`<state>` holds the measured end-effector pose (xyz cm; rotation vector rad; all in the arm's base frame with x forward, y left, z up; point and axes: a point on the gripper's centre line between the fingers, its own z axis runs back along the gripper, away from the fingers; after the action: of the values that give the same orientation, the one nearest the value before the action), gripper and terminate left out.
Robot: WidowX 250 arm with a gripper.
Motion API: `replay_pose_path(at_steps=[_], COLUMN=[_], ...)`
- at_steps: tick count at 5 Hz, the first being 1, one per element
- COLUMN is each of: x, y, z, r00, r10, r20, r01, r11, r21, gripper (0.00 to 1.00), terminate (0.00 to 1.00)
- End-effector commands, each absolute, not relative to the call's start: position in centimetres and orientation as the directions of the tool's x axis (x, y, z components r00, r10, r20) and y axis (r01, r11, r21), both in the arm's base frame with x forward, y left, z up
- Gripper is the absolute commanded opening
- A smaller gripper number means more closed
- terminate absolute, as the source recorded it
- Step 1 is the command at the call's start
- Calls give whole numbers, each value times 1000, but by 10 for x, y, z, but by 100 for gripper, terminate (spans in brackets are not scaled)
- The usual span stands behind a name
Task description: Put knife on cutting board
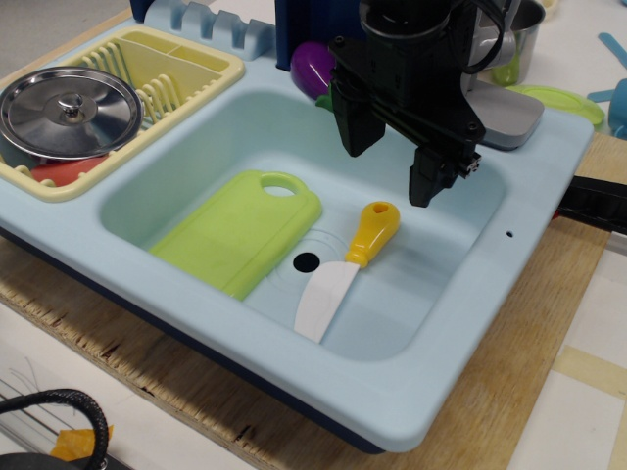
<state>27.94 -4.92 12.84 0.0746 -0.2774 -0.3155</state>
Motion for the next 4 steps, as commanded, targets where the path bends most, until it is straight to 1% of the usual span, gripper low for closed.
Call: replay_pose_path(at_steps=[1, 2, 3, 4], x=[279, 276, 278, 278], y=[-49, -46, -40, -37], z=[128, 119, 109, 99], r00=[913, 927, 955, 957], r10=[-316, -274, -189, -166], r20=[257, 258, 227, 240], r01=[296, 254, 177, 155], r11=[948, 961, 981, 986], r21=[115, 106, 73, 63], gripper=[100, 100, 100, 100], terminate=[0, 0, 0, 0])
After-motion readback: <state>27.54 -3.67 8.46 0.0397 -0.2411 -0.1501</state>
